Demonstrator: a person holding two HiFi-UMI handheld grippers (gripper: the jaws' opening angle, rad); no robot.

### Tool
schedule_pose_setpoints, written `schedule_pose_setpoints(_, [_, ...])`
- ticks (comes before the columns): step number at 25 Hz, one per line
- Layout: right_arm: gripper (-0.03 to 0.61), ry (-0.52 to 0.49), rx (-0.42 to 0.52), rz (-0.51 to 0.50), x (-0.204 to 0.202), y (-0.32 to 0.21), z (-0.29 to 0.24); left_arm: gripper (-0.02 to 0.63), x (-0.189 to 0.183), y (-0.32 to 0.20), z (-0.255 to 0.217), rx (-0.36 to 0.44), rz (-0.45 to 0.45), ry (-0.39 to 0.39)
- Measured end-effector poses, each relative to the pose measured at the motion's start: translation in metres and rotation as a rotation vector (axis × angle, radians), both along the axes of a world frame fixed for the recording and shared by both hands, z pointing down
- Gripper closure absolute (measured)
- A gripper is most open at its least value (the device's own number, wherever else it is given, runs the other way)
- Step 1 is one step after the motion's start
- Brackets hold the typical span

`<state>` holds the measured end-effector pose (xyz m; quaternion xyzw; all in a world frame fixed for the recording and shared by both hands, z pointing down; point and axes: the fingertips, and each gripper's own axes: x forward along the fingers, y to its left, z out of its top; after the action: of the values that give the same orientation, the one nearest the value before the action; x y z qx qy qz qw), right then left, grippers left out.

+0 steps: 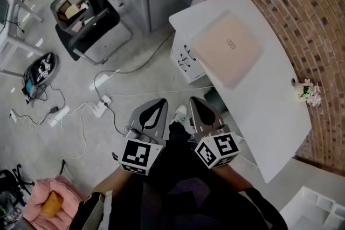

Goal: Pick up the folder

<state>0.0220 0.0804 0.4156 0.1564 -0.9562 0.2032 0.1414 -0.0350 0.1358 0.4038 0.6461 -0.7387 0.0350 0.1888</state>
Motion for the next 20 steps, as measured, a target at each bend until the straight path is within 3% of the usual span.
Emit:
schedule_pose_setpoints(11, [0.577,-0.039,0.005,0.085,0.029,-0.111,-0.005,0.614,0.025,-0.117,-0.013,-0.010,0.086,-0.063])
schedule_pose_setpoints(20, [0.575,-0.010,-0.007,0.186,0.057,-0.159,0.011,0.614,0.039,-0.165,-0.006,-0.040,0.155,-0.077])
